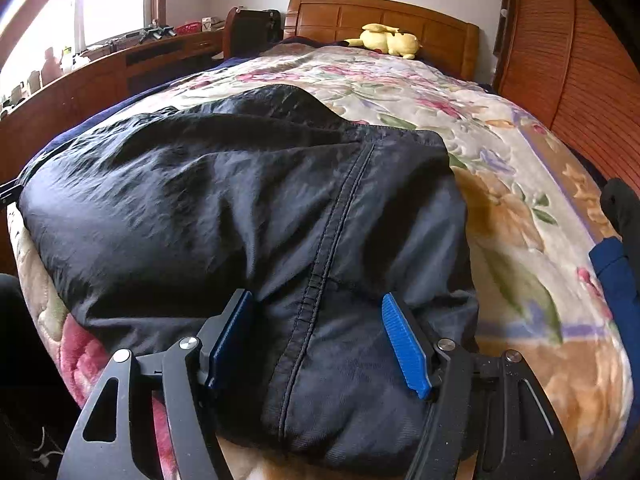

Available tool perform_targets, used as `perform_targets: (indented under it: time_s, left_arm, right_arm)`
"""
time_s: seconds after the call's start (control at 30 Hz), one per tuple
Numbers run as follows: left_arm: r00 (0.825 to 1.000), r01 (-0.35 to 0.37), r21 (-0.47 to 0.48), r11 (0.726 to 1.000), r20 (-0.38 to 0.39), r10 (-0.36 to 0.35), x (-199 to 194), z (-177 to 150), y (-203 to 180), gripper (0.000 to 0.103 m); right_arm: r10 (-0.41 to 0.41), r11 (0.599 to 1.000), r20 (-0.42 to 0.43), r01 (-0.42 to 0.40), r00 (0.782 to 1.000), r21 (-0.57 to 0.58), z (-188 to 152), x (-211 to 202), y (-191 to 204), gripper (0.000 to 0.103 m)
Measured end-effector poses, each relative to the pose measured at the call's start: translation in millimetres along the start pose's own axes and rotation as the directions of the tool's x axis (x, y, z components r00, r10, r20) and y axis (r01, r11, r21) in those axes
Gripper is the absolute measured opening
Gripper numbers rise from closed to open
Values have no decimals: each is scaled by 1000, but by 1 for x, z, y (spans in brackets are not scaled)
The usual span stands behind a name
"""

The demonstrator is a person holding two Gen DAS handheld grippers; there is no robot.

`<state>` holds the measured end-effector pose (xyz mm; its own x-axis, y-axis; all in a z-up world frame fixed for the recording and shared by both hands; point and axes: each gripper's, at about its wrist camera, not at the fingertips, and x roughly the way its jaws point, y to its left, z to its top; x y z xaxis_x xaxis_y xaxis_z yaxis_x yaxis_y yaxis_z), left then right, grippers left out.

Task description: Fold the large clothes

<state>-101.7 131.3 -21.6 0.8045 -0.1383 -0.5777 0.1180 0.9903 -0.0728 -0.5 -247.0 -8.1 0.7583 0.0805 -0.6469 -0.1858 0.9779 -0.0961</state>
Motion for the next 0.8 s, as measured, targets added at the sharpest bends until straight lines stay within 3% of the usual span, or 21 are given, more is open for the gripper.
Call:
perform_targets:
  time_s: [0.27, 0.47, 0.6, 0.8]
  left_arm:
    - [1000, -13, -2, 1000, -12, 13, 2, -4, 0, 80]
    - [1000, -4, -12, 1000, -19, 4, 5, -5, 2, 80]
    - [1000, 2, -16, 1000, -19, -2, 7, -4, 2, 80]
    - [1000, 21, -31, 999, -21, -21, 9, -4, 5, 80]
  right_arm:
    - [-34, 999, 35, 34, 999, -2, 8, -14, 5, 69]
    - [28, 999, 99, -25, 995, -34, 30, -24, 33, 69]
    - [22, 995, 86, -13, 996, -98, 29, -10, 56, 69]
    - [38, 995, 43, -34, 998, -89, 19, 13, 53, 70]
